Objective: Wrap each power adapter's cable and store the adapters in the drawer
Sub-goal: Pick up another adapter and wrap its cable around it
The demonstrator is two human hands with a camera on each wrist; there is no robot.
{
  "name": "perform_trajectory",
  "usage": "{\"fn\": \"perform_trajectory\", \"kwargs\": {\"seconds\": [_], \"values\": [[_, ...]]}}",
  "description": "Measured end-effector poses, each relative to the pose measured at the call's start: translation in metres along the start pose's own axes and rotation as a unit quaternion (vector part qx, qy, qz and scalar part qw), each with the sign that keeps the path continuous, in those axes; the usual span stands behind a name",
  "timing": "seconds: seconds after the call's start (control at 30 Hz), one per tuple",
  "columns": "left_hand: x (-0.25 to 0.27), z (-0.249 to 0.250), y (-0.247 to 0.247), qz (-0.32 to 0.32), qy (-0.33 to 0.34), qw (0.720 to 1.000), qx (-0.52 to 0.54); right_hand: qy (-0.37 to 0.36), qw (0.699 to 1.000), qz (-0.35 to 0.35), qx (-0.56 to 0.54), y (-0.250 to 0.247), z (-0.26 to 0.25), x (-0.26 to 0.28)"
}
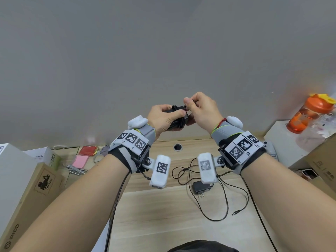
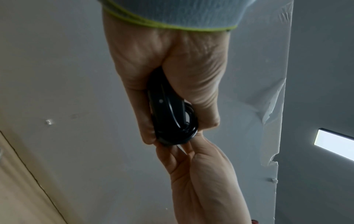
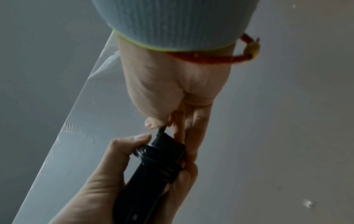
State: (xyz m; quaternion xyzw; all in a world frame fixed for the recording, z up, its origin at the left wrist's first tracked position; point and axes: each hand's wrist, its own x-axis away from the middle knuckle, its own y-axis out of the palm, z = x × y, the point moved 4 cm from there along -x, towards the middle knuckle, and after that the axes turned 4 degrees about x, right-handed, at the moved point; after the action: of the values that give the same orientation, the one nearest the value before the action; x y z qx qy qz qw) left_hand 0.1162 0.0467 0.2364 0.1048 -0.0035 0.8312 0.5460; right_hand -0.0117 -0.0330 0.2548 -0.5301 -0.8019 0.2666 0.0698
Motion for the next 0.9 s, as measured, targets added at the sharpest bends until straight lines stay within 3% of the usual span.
{"fn": "perform_trajectory", "kwargs": {"seconds": [0.2,0.4,0.53,0.7,0.9], "values": [[-0.002,-0.003,-0.001,0.005,0.007,1.000,-0.018,0.041,0.995,-0.031,-0.086,0.002,0.003,0.001],[-0.006,-0.005,0.002,-0.017,0.020,0.999,-0.032,0.018,0.988,-0.094,-0.124,-0.001,0.007,0.012],[-0.006,-0.017,0.019,-0.061,0.017,0.994,-0.087,0.060,0.990,-0.045,-0.116,-0.013,0.028,0.018],[-0.005,-0.035,0.043,-0.095,0.011,0.983,-0.154,0.098,0.995,0.025,0.007,-0.027,0.059,0.031],[0.003,-0.060,0.079,-0.167,-0.037,0.973,-0.155,0.167,0.986,0.014,-0.021,-0.043,0.096,0.055]]}}
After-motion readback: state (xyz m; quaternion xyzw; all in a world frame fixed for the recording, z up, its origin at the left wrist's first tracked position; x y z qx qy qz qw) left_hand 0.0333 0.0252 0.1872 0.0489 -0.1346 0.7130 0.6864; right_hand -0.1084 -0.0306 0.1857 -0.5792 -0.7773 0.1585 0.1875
